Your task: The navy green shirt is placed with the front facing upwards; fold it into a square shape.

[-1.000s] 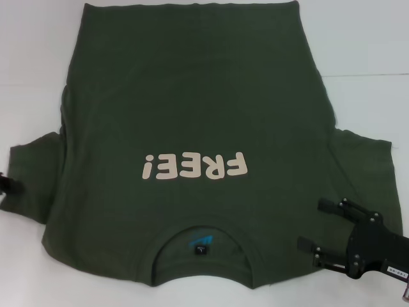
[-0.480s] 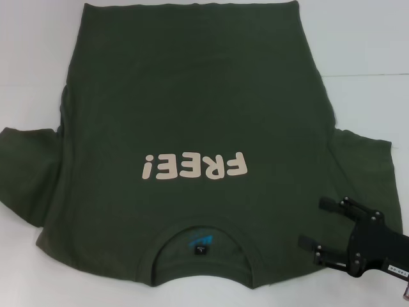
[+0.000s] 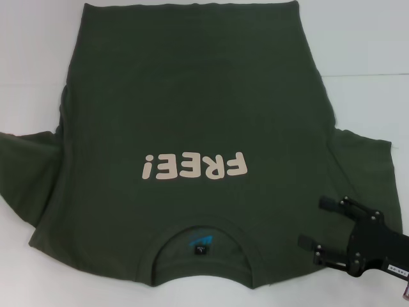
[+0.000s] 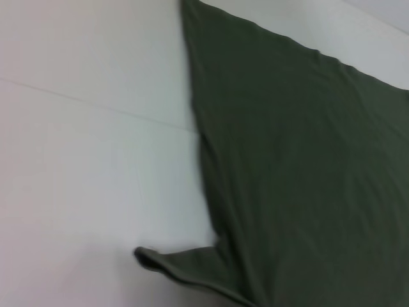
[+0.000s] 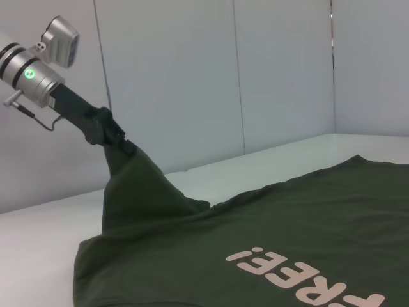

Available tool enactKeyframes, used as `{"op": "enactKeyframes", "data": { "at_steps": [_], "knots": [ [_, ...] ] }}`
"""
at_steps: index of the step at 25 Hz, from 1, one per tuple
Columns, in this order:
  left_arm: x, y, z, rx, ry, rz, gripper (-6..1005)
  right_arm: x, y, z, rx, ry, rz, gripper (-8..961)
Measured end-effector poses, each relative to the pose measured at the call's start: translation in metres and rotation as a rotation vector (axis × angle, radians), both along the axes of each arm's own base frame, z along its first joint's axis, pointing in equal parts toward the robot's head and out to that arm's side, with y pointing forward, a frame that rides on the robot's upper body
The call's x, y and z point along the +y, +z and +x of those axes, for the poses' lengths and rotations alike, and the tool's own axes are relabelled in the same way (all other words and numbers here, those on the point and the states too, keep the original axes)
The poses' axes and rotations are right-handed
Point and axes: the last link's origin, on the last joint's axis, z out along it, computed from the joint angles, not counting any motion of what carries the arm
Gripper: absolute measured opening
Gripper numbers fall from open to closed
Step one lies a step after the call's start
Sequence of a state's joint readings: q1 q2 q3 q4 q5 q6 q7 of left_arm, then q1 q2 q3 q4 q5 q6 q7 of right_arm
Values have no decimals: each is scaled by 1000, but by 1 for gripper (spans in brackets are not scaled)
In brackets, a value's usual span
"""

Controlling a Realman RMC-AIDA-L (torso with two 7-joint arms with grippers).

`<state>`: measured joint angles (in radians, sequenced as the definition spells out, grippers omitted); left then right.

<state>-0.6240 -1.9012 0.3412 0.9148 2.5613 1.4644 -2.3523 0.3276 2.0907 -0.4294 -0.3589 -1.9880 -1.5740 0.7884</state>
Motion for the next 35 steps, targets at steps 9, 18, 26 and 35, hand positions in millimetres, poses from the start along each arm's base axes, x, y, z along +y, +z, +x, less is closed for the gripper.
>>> {"op": "enactKeyframes", "data": {
  "at_steps": [9,18,26,35],
  "knots": [
    [15,-7,27,-56,-39,-34,33,0,-1,0,0,1,0,919],
    [26,-21,55,-94,-104,-86,32,1,-1,-1,-1,1,0,918],
    [22,-61,67,-131,-132,-151,33,0,-1,-1,1,2,-1,918],
    [18,-112,83,-135,-169,-214,32,2,-1,-2,1,4,-1,917]
  ]
}}
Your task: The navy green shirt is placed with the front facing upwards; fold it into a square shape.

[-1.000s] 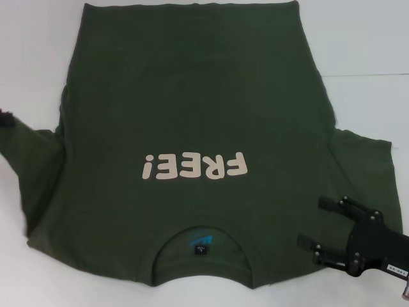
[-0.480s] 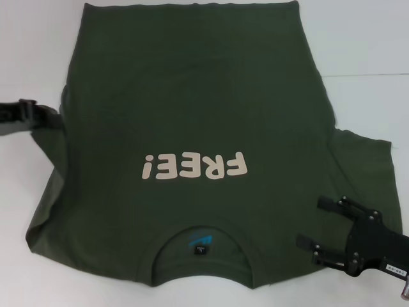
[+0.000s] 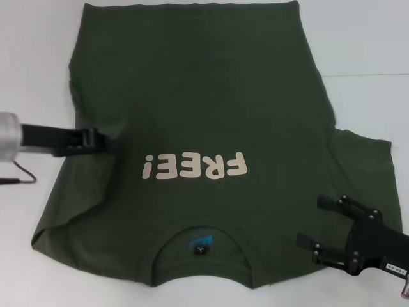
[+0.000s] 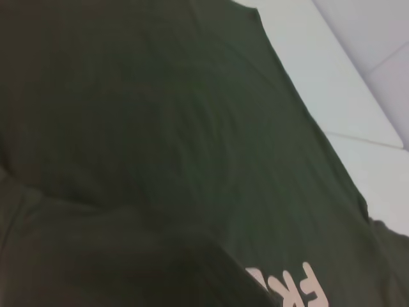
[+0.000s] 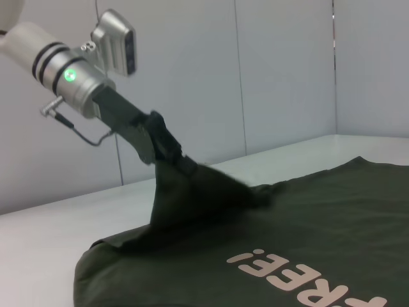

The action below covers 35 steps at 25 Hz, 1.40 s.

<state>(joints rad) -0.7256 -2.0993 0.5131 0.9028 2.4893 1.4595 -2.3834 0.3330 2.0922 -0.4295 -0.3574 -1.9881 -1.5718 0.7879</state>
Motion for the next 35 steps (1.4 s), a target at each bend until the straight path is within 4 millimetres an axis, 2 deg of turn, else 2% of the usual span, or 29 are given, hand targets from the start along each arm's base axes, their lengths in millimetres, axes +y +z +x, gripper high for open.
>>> {"op": "enactKeyframes", "data": {
  "at_steps": [4,9,11,15,19,22,25,28,35],
  "knots": [
    [-3,-18,-4,11,19,12,38,0,0,0,1,-1,0,917],
    [-5,-25,-13,1,61,32,49,-1,-1,0,4,-2,-2,917],
    [-6,-25,-17,-22,75,37,87,-1,-1,0,4,-1,-2,917],
    [-9,-17,-22,-88,74,66,162,-1,-1,0,5,0,-3,917],
    [-17,2,-27,-194,-1,132,305,-2,-1,-3,27,4,-10,916],
    [-32,16,-34,-280,-65,181,437,-2,3,-7,80,-11,-26,916],
    [-48,30,-40,-356,-88,182,581,3,15,-12,157,-46,-53,916],
    [-66,42,-42,-412,-192,198,644,13,31,-19,243,-107,-121,916],
    [-101,39,-41,-383,-440,175,791,57,75,-38,324,-377,-386,915]
  ]
}}
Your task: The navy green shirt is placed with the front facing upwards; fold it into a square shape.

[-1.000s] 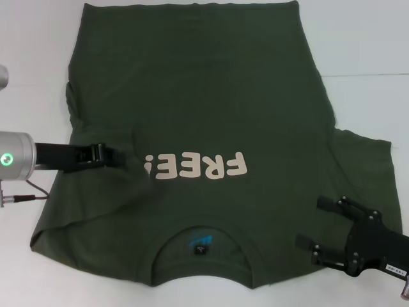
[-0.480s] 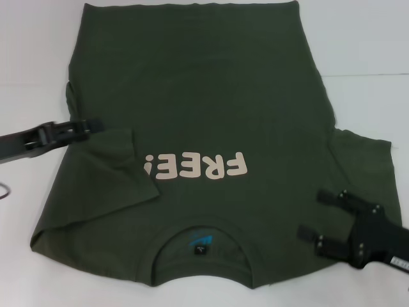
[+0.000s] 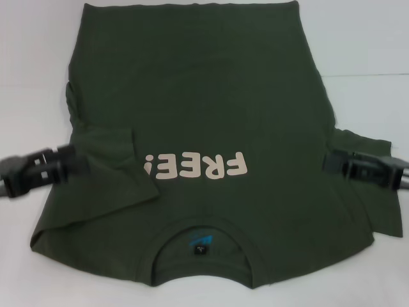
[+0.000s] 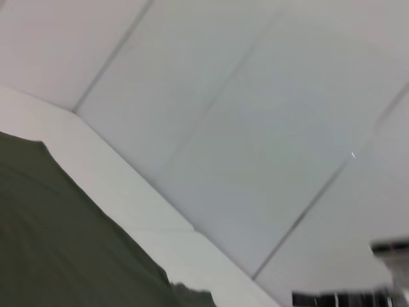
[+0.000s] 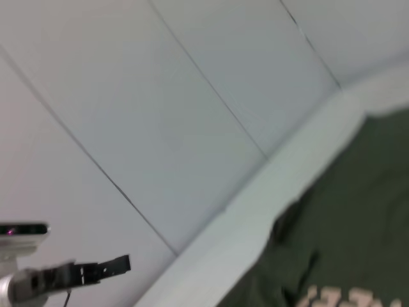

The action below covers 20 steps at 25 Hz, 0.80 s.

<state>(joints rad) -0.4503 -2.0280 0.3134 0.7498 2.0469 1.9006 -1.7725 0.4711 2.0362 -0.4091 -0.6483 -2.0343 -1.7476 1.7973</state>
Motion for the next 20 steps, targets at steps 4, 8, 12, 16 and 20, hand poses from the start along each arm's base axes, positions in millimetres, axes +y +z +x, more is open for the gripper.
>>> {"op": "enactKeyframes", "data": {
  "at_steps": [4,8,12,16,20],
  "knots": [
    [-10,-9,0,71,-88,-32,934,20,22,-12,-50,-110,-161,915],
    [-14,-23,-4,179,-133,-99,934,35,39,-19,-146,-242,-261,915],
    [-15,-36,-7,250,-140,-157,933,47,53,-17,-290,-409,-318,915],
    [-15,-40,-6,267,-154,-181,933,54,64,-17,-450,-530,-336,916],
    [-15,-39,-5,264,-157,-183,932,55,70,-20,-525,-574,-354,915]
  ]
}}
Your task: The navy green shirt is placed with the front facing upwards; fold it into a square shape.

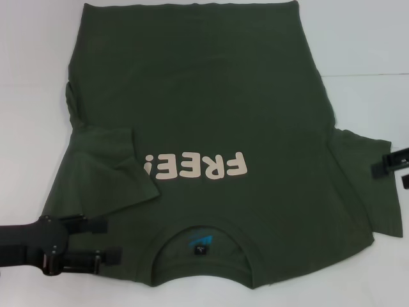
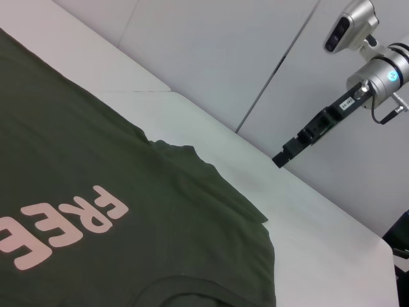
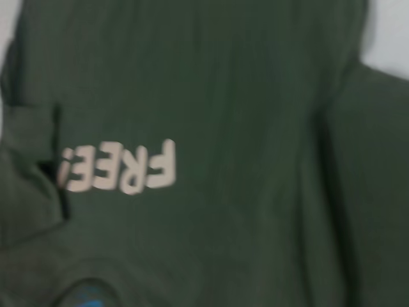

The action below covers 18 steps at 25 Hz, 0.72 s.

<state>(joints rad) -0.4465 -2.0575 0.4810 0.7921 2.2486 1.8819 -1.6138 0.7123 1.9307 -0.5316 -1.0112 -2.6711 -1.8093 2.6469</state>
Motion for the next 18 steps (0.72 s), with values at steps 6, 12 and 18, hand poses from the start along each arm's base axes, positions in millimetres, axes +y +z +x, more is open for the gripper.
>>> {"op": "enactKeyframes", "data": {
  "at_steps": [6,12,18],
  "knots": [
    [0,1,0,-6,-3,6,932,2,0,19,-150,-74,6,915],
    [0,0,-1,-6,3,10,931,5,-2,33,-181,-107,53,915],
    [-1,-1,-1,-9,6,13,930,5,-15,45,-171,-138,56,916]
  ]
}}
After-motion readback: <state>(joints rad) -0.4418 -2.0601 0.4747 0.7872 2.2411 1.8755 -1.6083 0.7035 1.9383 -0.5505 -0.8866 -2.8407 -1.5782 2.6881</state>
